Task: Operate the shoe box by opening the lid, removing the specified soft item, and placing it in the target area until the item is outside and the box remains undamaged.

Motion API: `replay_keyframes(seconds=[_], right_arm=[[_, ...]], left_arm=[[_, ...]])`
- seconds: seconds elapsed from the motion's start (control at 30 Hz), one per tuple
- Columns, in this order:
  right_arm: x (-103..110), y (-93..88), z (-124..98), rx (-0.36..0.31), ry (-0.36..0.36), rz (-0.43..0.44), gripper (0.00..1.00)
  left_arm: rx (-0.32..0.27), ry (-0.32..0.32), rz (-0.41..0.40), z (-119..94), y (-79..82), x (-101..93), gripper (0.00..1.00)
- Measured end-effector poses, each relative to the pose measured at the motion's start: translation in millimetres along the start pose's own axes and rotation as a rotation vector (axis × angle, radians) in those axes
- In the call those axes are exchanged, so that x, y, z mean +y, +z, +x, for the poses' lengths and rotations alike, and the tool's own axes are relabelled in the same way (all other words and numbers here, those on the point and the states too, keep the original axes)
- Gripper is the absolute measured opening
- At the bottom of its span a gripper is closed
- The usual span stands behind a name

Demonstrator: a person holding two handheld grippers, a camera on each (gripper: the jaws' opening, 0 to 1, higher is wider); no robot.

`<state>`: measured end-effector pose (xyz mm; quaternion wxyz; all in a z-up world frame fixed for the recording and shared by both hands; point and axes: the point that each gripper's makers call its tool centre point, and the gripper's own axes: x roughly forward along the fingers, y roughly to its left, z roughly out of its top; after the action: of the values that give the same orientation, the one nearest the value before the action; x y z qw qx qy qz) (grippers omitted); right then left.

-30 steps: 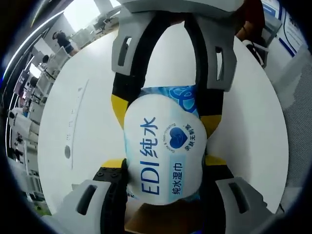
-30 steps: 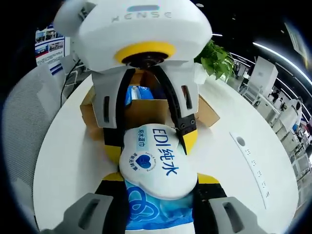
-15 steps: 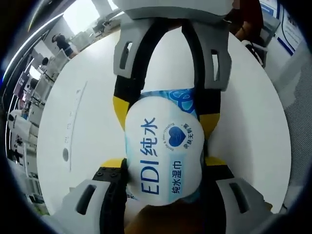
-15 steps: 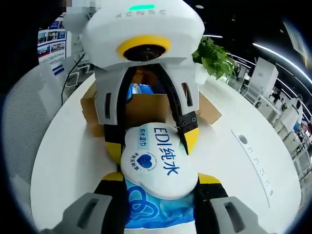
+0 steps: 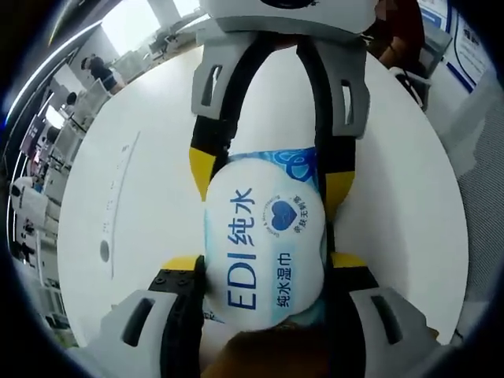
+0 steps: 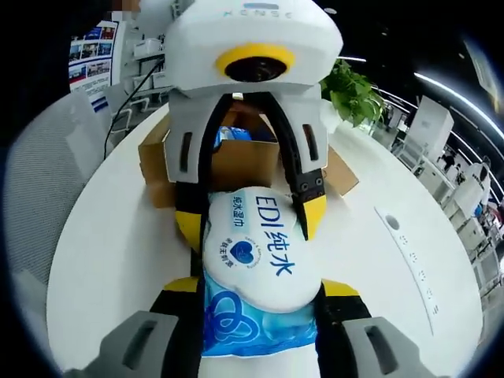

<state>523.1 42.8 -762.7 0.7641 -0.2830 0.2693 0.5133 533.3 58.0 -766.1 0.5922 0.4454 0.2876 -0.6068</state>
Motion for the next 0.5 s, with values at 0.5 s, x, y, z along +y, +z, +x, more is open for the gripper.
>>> replay_keyframes(seconds=[0.5], right_arm=[[2, -0.5, -27, 0.028, -0.021, 0.012, 0.57]], left_arm=[[-0.002, 0.014, -0.014, -25, -1.2, -1.7, 0.62]])
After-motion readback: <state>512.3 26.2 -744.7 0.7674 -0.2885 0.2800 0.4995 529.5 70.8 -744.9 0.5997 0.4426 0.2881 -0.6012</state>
